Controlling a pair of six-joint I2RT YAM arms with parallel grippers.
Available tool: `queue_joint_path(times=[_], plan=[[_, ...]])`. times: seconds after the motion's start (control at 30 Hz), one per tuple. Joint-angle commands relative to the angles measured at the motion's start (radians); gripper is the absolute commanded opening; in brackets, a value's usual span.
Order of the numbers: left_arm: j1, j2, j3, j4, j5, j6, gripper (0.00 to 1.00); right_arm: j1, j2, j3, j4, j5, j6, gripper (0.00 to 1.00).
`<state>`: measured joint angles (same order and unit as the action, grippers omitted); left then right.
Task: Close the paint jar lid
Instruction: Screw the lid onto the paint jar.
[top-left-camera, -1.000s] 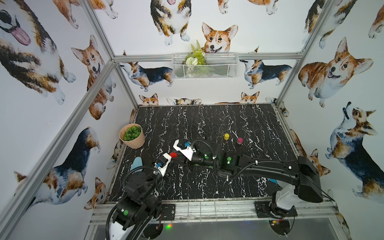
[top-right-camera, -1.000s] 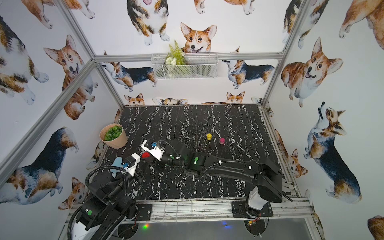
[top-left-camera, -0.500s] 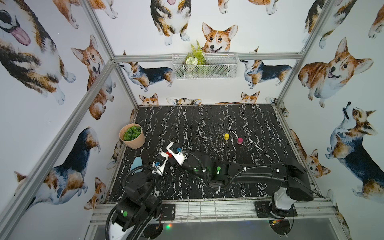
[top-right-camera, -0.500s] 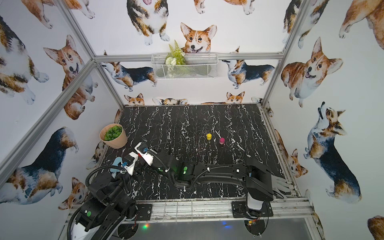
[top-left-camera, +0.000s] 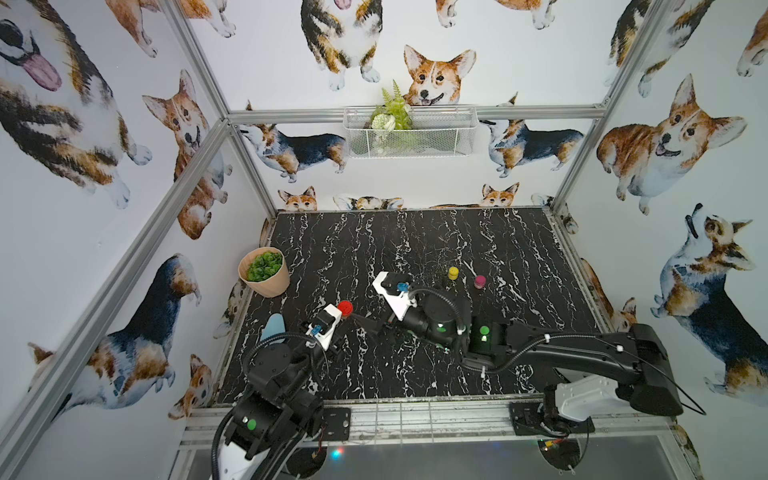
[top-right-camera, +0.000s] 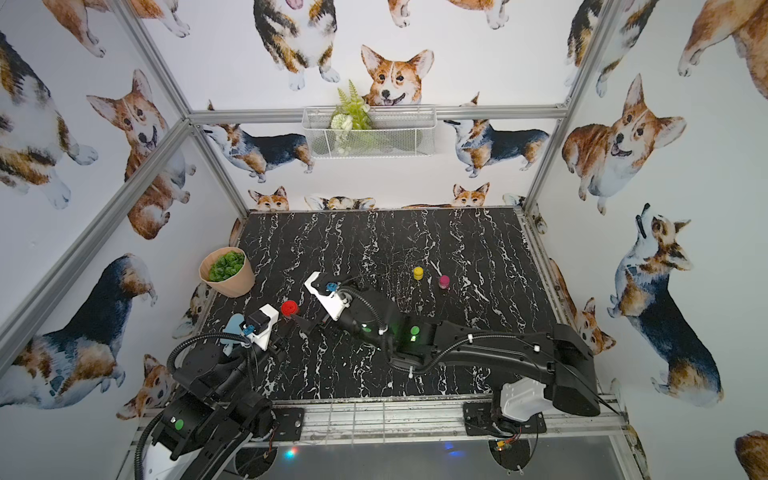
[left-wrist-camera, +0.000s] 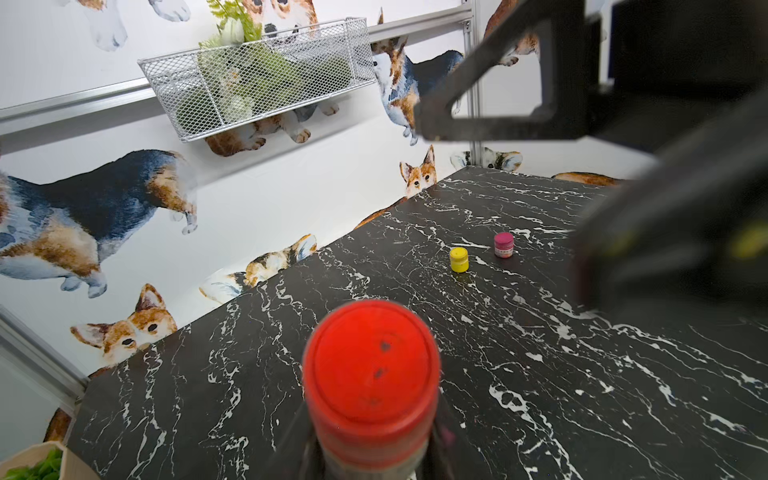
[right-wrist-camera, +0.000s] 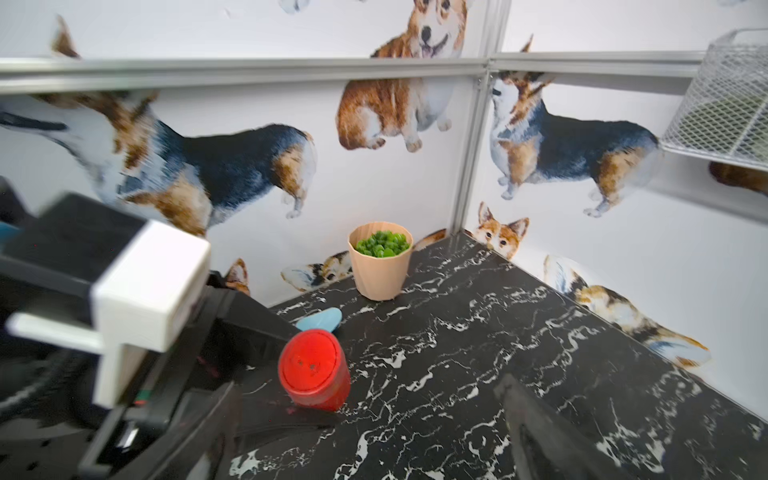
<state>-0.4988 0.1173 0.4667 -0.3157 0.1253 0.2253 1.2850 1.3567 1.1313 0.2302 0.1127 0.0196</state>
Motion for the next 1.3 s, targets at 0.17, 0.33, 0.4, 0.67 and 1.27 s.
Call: queue_joint_path(times=[0.17,0.33,0.4,0.67,1.27], plan=[[-0.003,0.030,-0.005,0.076,0.260,-0.036,0.24,-0.128,-0.062,0.031,-0.283,-0.500,-0.235,0.90],[-0.003,0.044,-0.010,0.096,0.353,-0.066,0.25,-0.151,-0.007,0.021,-0.216,-0.587,-0.253,0.81],[-0.002,0.050,-0.007,0.097,0.364,-0.069,0.25,-0.151,0.016,0.021,-0.179,-0.590,-0.244,0.80],[-0.001,0.050,-0.008,0.097,0.348,-0.067,0.25,-0.151,0.061,0.051,-0.128,-0.612,-0.225,0.65],[-0.002,0.050,-0.007,0.089,0.324,-0.058,0.25,-0.140,0.105,0.089,-0.163,-0.625,-0.219,0.42]])
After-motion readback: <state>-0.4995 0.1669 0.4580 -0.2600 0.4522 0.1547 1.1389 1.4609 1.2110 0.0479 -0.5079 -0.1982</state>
